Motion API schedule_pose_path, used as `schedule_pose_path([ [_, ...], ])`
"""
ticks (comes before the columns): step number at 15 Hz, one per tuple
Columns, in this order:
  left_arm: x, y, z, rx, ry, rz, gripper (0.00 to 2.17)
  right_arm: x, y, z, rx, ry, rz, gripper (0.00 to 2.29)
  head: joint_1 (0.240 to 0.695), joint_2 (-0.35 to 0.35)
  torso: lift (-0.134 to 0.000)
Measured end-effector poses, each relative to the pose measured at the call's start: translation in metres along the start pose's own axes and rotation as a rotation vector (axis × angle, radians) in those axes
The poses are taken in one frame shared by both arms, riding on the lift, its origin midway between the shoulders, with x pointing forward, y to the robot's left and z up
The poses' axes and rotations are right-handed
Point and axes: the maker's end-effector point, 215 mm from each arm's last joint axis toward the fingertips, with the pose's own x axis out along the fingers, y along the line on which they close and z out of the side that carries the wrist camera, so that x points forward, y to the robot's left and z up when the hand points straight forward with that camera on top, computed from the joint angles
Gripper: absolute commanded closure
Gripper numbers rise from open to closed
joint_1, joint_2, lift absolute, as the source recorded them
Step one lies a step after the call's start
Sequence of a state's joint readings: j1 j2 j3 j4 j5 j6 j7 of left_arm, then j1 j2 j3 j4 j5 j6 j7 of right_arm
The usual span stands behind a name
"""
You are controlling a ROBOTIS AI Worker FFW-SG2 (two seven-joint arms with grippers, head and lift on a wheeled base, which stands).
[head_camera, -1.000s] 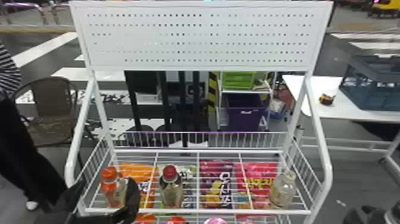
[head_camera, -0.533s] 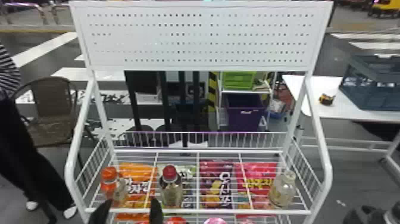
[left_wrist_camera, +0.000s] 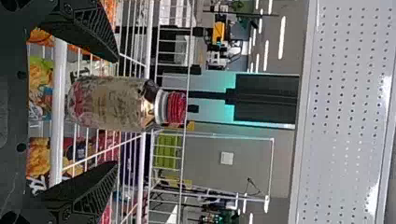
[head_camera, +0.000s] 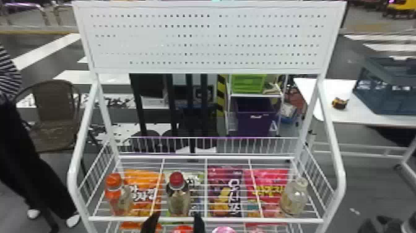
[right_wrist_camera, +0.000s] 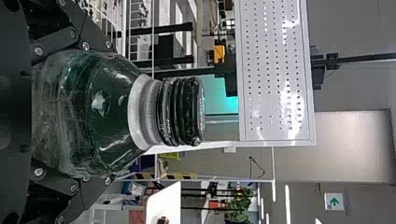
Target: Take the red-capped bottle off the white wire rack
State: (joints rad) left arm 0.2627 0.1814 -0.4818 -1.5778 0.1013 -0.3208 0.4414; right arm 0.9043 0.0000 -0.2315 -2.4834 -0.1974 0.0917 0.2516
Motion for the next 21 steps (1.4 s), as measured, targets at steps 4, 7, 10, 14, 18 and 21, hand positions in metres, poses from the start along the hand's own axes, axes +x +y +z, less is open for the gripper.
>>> schedule_pose_path([
  [4,0.024,-0.003,-0.007,0.020,-0.002,0.005,0.11,-0.001,-0.001,-0.002,0.002,0.000,-0.001,0.58,0.499,0.000,0.000],
  [7,0.039,0.001,-0.010,0.040,-0.001,0.012,0.11,0.000,-0.001,-0.003,0.002,0.000,-0.002,0.58,0.499,0.000,0.000],
  [10,0.053,0.002,-0.012,0.051,0.001,0.018,0.11,0.000,0.000,-0.004,0.003,0.001,0.002,0.58,0.499,0.000,0.000],
  [14,0.073,0.002,-0.014,0.067,0.002,0.021,0.11,-0.003,-0.001,-0.004,0.001,0.004,0.003,0.58,0.499,0.000,0.000],
  [18,0.089,0.005,-0.017,0.080,0.008,0.027,0.66,-0.009,-0.005,0.000,-0.010,-0.004,-0.003,0.58,0.499,0.000,0.000],
  [21,0.091,0.005,-0.016,0.082,0.000,0.017,1.60,-0.011,-0.006,0.002,-0.013,-0.010,-0.005,0.58,0.499,0.000,0.000],
])
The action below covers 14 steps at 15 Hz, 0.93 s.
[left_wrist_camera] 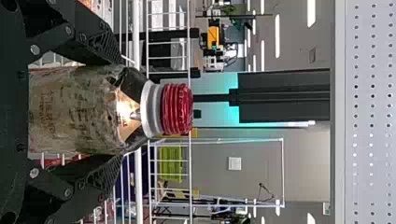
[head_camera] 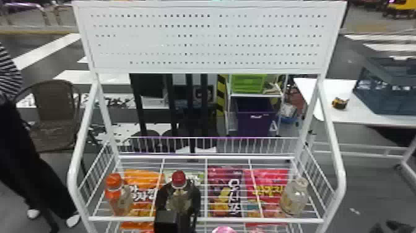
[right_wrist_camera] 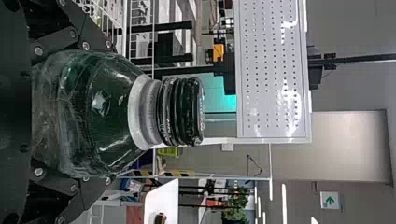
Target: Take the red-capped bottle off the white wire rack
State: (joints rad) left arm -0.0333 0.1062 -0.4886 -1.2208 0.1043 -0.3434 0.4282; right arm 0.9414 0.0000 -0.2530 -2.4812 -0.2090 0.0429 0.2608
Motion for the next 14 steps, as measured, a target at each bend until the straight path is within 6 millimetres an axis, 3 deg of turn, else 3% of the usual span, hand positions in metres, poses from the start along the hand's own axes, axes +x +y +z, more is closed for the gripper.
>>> schedule_pose_path([
  [4,-0.018,-0.005,0.022,-0.022,-0.030,-0.007,1.60,0.002,0.002,0.001,0.003,-0.004,0.003,0.58,0.499,0.000,0.000],
  [9,-0.051,-0.004,0.070,0.027,0.010,-0.035,1.59,0.005,0.005,0.004,0.004,-0.010,0.009,0.58,0.499,0.000,0.000],
  [11,-0.062,0.006,0.088,0.052,0.025,-0.038,1.59,0.006,0.006,0.005,0.003,-0.011,0.011,0.58,0.499,0.000,0.000],
  [14,-0.074,0.042,0.114,0.050,0.008,-0.008,1.59,0.007,0.007,0.005,0.003,-0.010,0.012,0.58,0.499,0.000,0.000],
])
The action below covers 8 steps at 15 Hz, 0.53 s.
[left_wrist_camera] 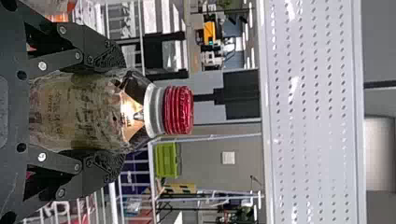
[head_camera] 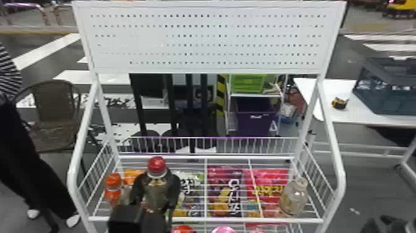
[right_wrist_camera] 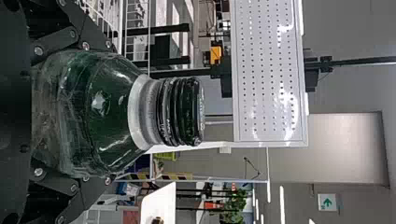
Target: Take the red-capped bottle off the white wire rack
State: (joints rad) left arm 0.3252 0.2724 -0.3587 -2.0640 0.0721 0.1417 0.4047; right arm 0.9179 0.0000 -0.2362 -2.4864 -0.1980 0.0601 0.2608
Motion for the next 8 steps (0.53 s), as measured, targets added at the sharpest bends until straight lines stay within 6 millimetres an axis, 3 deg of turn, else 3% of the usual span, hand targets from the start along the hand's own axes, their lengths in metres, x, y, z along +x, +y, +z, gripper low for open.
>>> schedule_pose_path([
  [4,-0.021,0.045,0.014,-0.006,-0.018,0.049,1.59,0.004,0.000,-0.003,0.002,0.016,0.001,0.58,0.499,0.000,0.000],
  [8,-0.030,0.052,0.012,-0.006,-0.015,0.053,1.59,0.009,0.002,-0.009,0.008,0.041,0.004,0.58,0.499,0.000,0.000],
])
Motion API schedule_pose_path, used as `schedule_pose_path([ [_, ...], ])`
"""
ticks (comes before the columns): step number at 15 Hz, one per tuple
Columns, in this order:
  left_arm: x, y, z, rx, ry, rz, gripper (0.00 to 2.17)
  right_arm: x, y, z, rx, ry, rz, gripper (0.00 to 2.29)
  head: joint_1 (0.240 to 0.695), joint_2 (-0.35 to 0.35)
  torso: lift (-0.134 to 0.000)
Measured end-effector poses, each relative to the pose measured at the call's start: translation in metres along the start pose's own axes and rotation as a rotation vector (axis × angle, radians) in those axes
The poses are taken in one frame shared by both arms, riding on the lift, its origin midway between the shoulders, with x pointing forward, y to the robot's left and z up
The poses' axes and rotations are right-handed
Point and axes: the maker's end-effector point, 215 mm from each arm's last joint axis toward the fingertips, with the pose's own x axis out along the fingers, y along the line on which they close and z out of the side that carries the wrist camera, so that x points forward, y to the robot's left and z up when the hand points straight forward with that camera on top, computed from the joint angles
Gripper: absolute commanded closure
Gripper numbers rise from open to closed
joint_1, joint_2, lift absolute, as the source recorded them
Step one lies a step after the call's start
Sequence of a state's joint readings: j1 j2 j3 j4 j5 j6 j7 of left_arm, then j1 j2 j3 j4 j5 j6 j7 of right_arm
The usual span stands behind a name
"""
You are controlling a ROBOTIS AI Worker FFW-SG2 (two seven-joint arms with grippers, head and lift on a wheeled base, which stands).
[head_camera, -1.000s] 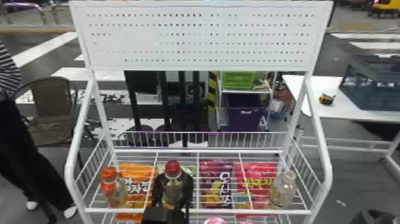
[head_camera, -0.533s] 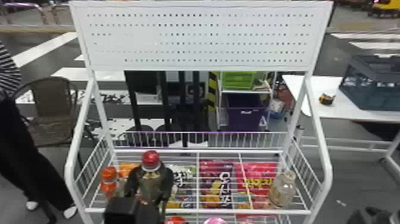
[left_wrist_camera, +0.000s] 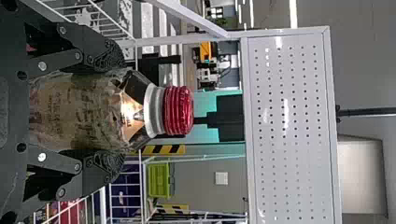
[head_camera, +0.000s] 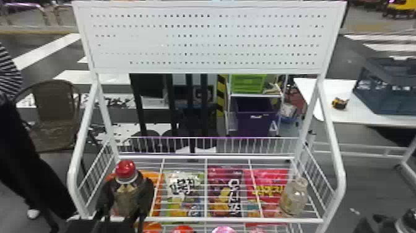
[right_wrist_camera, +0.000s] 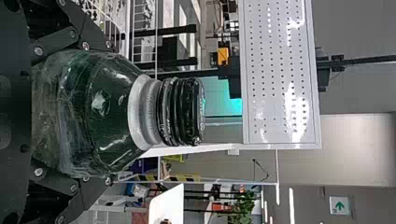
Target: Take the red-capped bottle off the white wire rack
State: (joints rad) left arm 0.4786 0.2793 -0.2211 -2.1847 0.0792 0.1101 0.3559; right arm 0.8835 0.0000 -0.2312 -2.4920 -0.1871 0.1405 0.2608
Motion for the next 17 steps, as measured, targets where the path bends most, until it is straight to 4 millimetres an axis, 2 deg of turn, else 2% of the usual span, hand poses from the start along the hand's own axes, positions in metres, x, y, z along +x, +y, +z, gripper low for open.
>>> schedule_pose_path([
  [7,0.005,0.018,-0.002,0.010,-0.001,0.031,1.59,0.000,0.000,-0.001,0.000,0.003,-0.001,0.58,0.499,0.000,0.000],
  [17,0.003,0.018,0.009,-0.003,-0.024,0.034,1.59,-0.002,0.000,-0.001,0.001,-0.004,0.000,0.58,0.499,0.000,0.000],
])
